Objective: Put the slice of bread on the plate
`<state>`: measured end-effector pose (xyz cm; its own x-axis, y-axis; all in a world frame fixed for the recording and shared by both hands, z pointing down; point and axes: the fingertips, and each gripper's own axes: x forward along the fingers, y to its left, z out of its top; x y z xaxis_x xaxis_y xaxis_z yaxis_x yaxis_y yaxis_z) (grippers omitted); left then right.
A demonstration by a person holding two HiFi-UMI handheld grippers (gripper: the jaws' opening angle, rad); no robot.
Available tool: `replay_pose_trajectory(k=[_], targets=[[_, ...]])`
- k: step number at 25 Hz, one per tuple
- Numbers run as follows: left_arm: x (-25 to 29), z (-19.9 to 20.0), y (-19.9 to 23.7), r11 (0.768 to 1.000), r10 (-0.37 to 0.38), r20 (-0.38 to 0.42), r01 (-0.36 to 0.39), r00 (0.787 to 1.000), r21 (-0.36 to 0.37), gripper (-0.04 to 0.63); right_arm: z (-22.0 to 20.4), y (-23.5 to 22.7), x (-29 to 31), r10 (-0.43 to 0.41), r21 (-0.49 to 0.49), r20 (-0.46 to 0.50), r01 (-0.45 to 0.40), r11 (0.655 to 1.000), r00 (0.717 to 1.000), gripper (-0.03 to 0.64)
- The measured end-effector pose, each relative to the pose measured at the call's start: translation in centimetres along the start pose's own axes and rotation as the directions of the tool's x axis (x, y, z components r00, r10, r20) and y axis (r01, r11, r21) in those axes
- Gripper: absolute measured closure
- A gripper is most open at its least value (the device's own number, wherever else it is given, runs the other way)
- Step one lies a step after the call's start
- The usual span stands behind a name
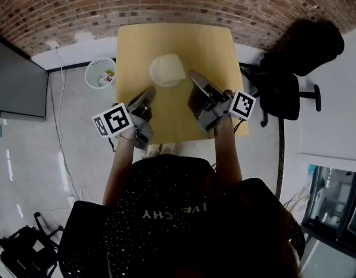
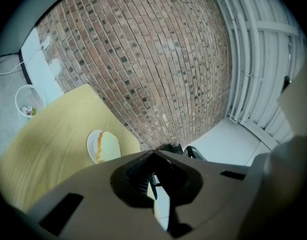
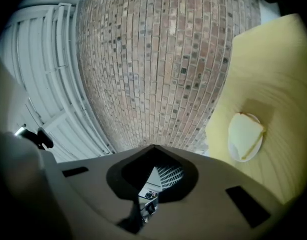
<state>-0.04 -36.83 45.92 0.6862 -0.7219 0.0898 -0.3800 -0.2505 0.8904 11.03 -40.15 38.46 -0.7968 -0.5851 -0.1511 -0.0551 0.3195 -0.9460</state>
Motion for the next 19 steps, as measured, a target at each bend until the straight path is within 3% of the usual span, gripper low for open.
replay_pose_trajectory(k=[9,15,19], targets=[[0.2,-0.3,-1.2,0.999,-0.033,-0.014,0.034,0.999,0.016,0.584,-0.8,0.8,-0.4,0.018,-0.016,-0.007,-0.018,1.000,1.000,0.603],[0.7,0.0,-3.0,0.989,-0.148,0.010,0.148,0.989,-0.003,0.584,-1.0,1.5,-0.7,0.034,-0.023,-0.022,-0.035,0.999,0.999,0.603],[1.0,-0.8,-3.1,0.986,-0.166,0.002,0.166,0.986,-0.004,0.583,-1.1,1.6,-1.1,0.046,-0.017,-0.023,-0.046,0.999,0.999,0.603]])
